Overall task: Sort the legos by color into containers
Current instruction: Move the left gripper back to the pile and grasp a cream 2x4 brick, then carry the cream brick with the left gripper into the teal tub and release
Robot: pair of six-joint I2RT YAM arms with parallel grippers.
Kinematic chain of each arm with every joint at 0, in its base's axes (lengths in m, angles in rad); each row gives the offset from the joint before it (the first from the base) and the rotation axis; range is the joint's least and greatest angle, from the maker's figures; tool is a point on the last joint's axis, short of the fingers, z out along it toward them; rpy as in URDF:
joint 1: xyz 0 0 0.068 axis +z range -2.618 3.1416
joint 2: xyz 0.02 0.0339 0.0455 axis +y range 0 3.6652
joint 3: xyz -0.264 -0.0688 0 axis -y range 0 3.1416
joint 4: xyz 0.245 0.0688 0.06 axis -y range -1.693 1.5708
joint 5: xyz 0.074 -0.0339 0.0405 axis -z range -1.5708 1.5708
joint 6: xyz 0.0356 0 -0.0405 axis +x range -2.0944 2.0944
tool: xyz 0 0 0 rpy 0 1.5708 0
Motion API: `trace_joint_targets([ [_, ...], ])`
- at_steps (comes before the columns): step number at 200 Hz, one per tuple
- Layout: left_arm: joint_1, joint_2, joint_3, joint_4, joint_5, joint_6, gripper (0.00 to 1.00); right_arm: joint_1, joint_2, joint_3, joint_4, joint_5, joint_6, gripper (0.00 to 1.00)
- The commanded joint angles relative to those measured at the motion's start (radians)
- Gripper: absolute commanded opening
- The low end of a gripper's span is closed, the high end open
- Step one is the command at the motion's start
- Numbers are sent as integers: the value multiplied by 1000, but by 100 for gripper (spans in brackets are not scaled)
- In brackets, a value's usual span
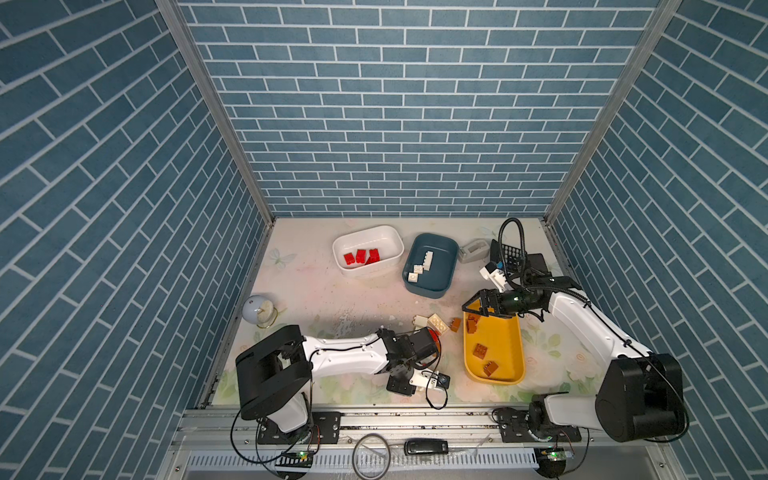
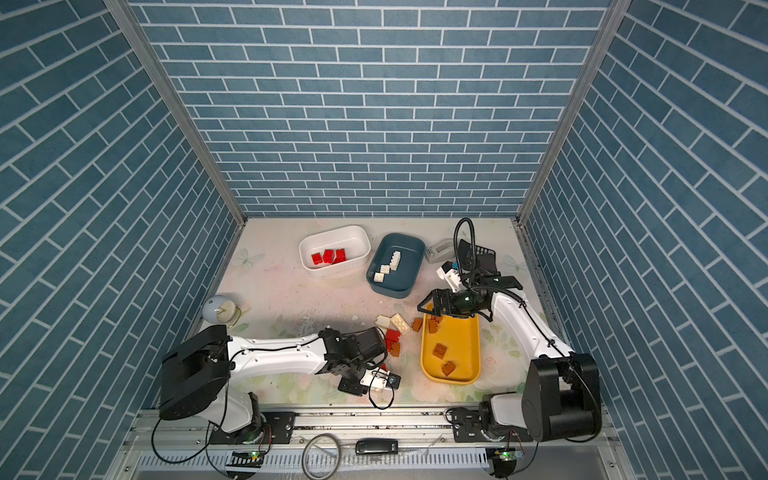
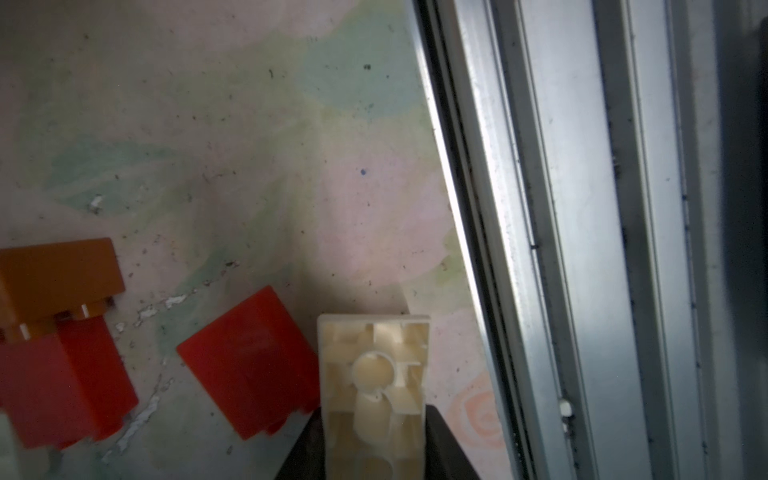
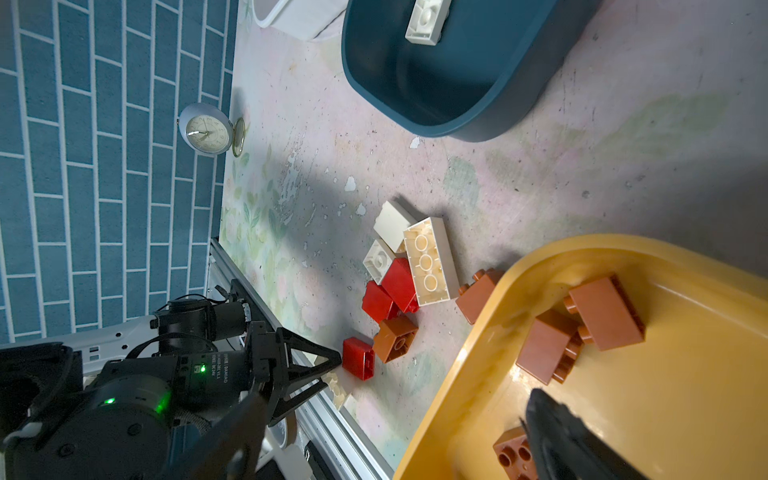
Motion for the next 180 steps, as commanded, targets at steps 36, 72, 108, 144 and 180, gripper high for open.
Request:
trace_joint_targets([
  [36, -7, -13, 37, -72, 1, -5, 24, 6, 24, 23, -12, -22, -54, 98],
  [72, -4, -70, 77, -167, -7, -15, 24, 6, 33, 35, -10, -22, -57, 98],
  [108, 76, -141, 143, -233, 3, -49, 25, 5, 38, 61, 3, -12, -47, 98],
  [144, 218, -125, 252, -213, 26, -45, 24, 4, 34, 101, 12, -5, -37, 98],
  [180, 341, -24, 380, -152, 25, -31, 24, 2, 21, 124, 16, 13, -26, 98],
])
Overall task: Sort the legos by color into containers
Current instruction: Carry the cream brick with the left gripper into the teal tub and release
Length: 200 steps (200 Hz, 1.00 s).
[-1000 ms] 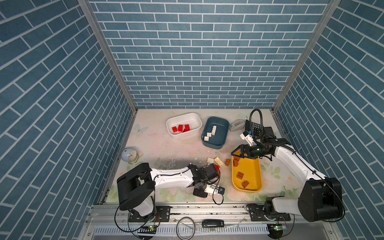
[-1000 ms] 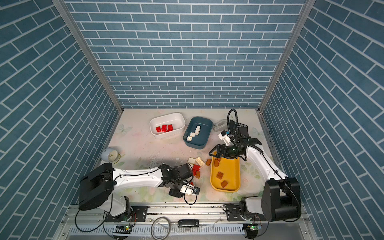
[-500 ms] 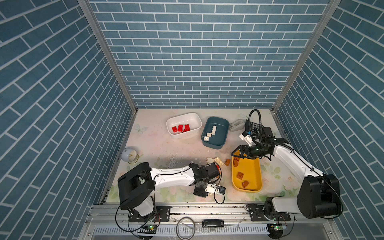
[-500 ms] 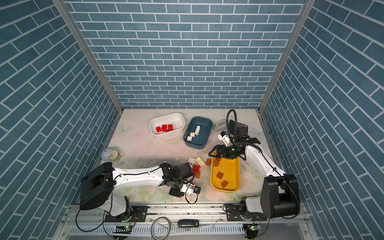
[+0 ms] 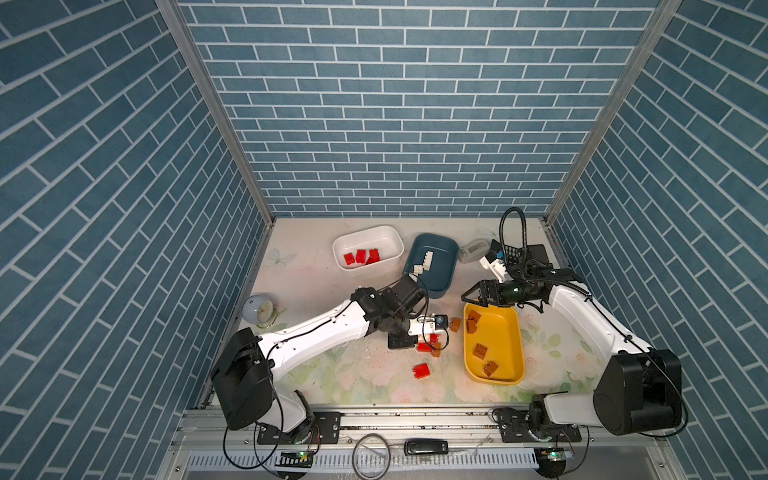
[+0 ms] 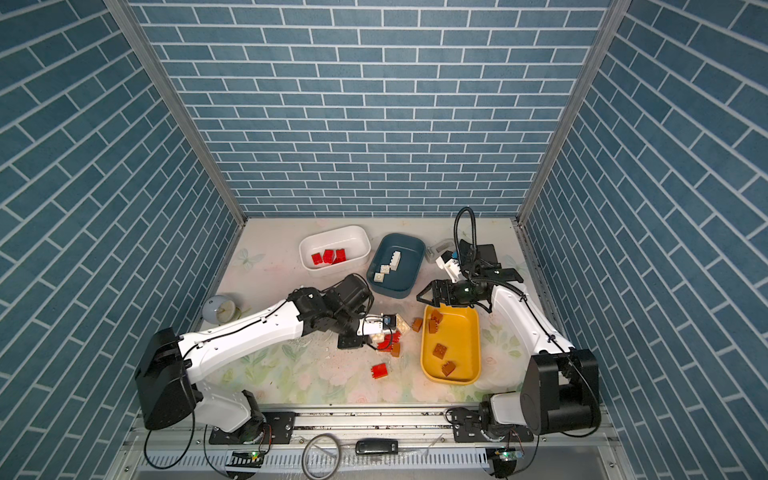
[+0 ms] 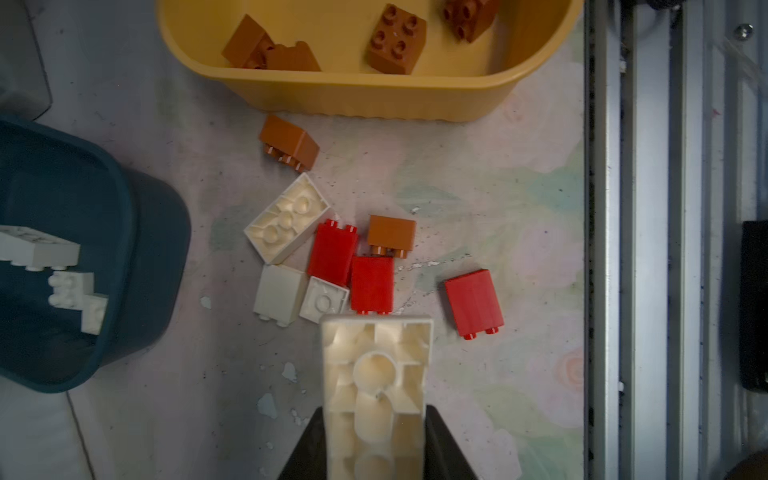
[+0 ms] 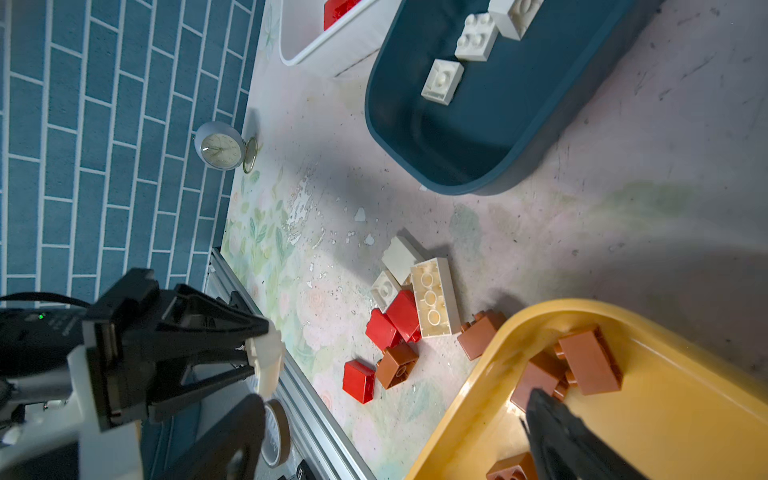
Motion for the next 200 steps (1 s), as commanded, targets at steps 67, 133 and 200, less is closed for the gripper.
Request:
trace_joint_targets([
  [67, 205, 364, 333, 204, 38, -84, 25, 0, 0, 62, 12, 21, -5, 98],
  [133, 239, 631, 577, 156, 22, -58, 27, -6, 11, 75, 7, 21, -9, 98],
  [200, 255, 620, 608, 90, 19, -101, 59, -20, 14, 72, -9, 8, -20, 98],
])
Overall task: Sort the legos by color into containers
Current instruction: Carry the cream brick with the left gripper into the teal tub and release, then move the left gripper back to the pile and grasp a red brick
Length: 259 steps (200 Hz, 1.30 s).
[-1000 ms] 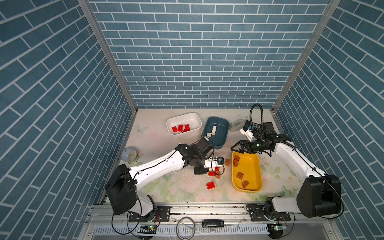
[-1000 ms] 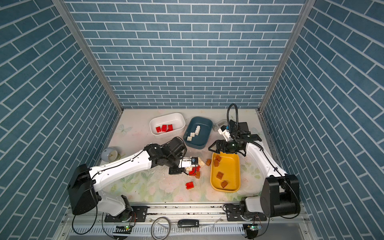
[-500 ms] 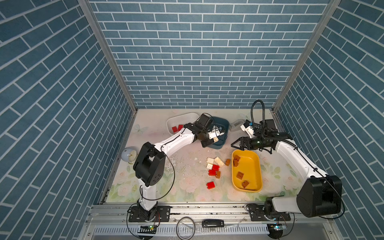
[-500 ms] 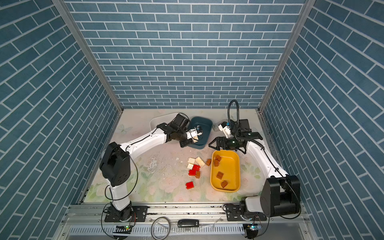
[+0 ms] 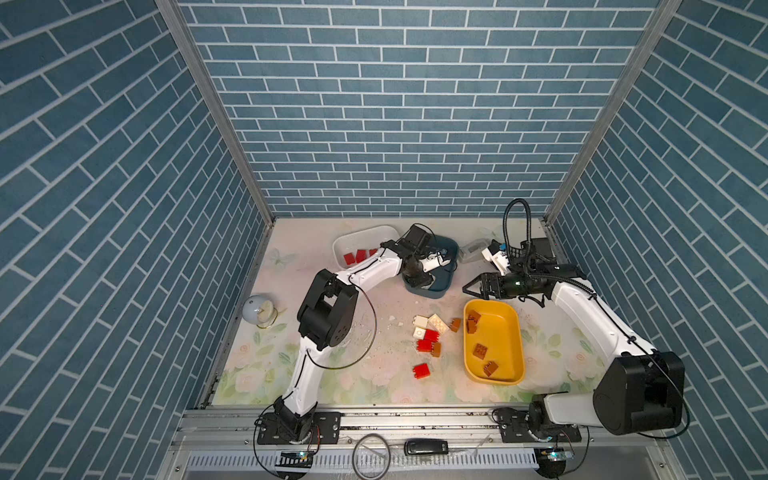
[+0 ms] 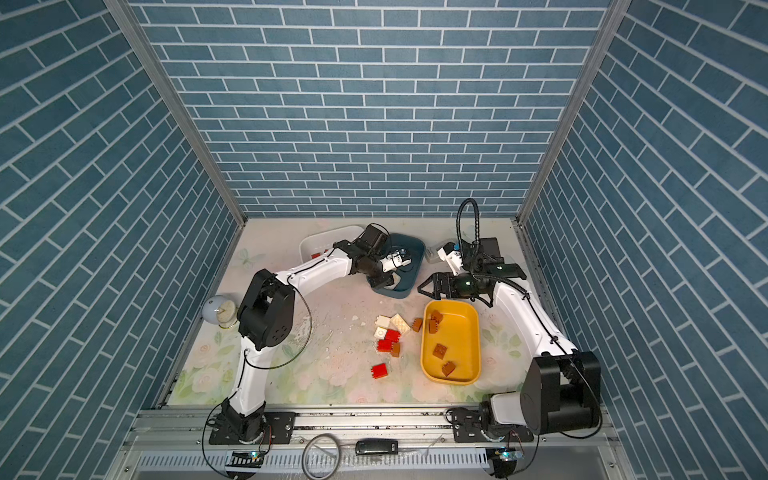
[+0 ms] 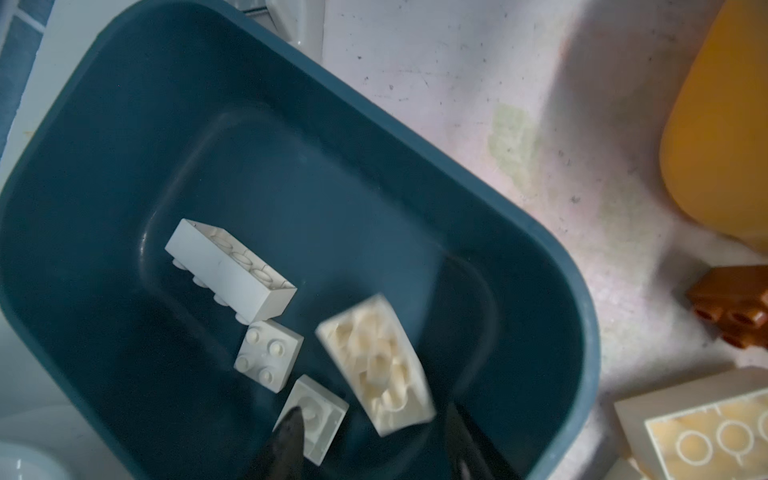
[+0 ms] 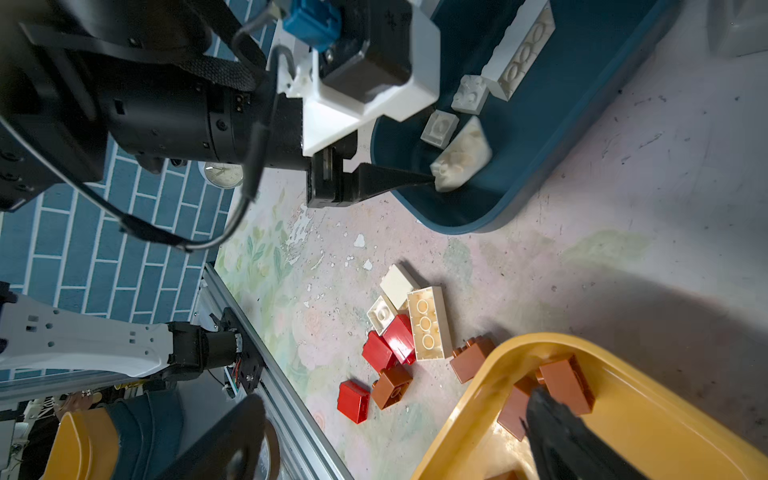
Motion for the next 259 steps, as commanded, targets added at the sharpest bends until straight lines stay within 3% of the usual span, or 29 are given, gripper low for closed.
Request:
trace_joint_targets([
  [1, 7, -43, 23, -52, 12, -24, 59, -4, 13, 18, -18, -11, -21, 98],
  [71, -63, -368, -316, -80, 40, -180, 61, -4, 2, -19, -3, -30, -15, 98],
  [136, -289, -585, -605, -40, -4, -370, 62, -3, -19, -65, 0, -32, -15, 98],
  [199, -463, -635, -832, 123, -79, -509, 65, -3, -46, -115, -5, -33, -16, 98],
  [259, -521, -552, -883, 208, -123, -541, 65, -3, -73, -140, -29, -29, -24, 98],
])
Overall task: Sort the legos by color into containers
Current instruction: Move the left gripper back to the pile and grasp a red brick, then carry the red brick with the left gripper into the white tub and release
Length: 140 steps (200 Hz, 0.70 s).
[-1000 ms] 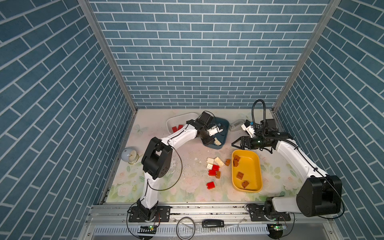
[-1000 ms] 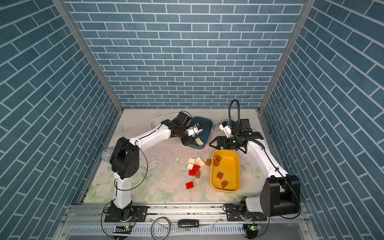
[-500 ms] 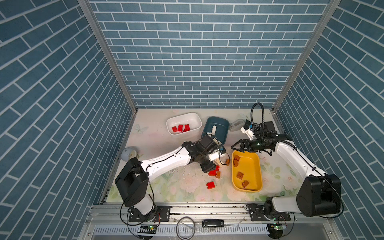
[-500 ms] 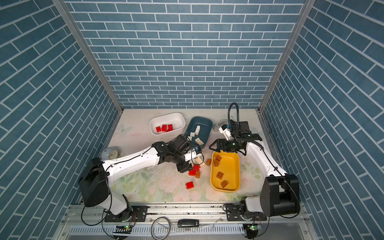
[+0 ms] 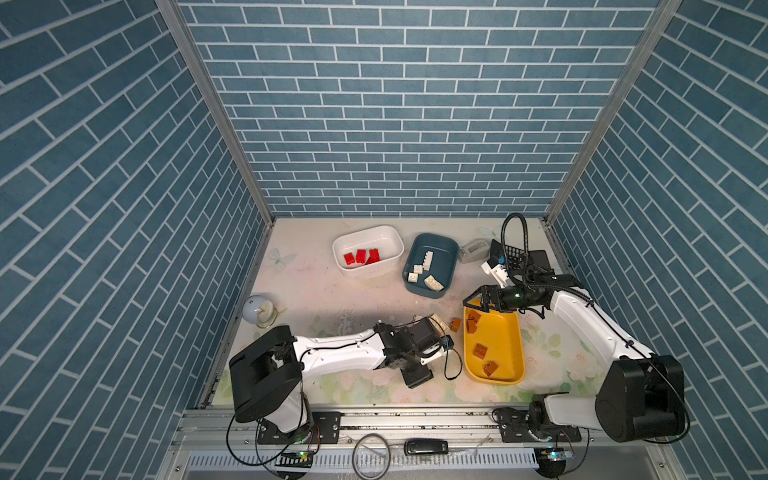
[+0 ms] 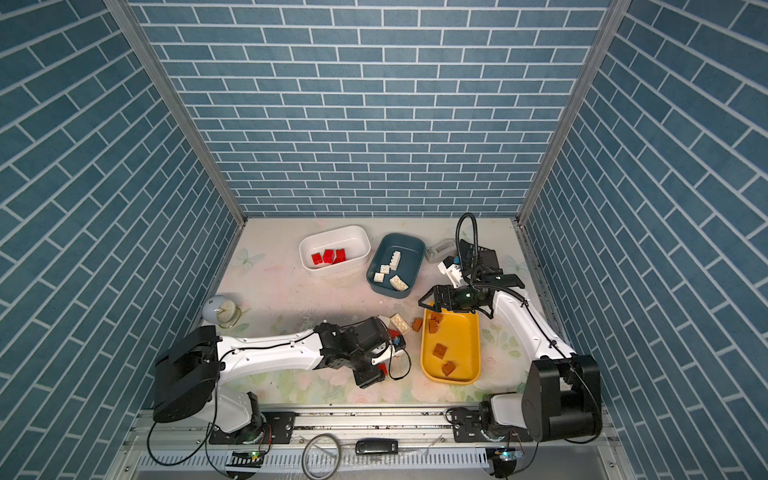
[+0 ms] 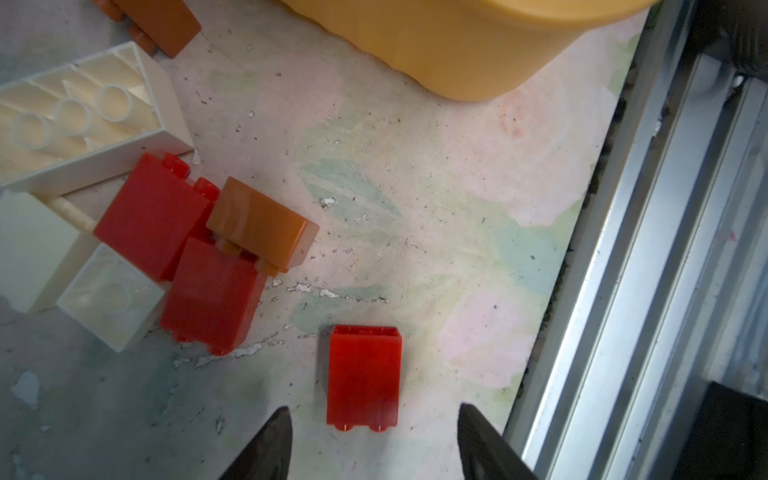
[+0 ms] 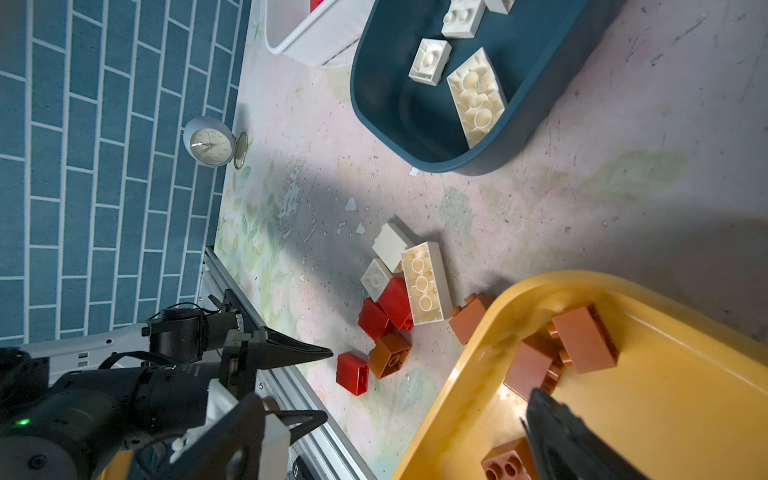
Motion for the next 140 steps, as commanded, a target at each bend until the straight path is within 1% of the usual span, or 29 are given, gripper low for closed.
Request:
trace_joint_targets([
  [1, -13, 37, -17, 55, -39, -25, 65, -2, -32, -16, -25, -16, -24, 98],
  [31, -27, 89, -10, 65, -75, -16, 62, -1, -44, -28, -28, -16, -24, 98],
  [54, -29, 105, -9, 69, -80, -16, 57, -1, -48, -32, -33, -16, -27, 98],
  [68, -28, 113, -7, 60, -69, -14, 53, -2, -49, -31, -39, -17, -32, 98],
  [93, -29, 110, -14, 43, -51, -16, 33, -2, -51, -30, -45, -15, -40, 98],
  [106, -28, 91, -13, 20, -58, -6, 27, -1, -51, -28, -45, -15, -39, 98],
  [121, -26, 57, -1, -10, -77, 12, 25, -2, -48, -27, -40, -13, -38, 98],
  [140, 8, 16, 30, -62, -69, 31, 24, -2, -45, -20, -35, -16, -35, 98],
])
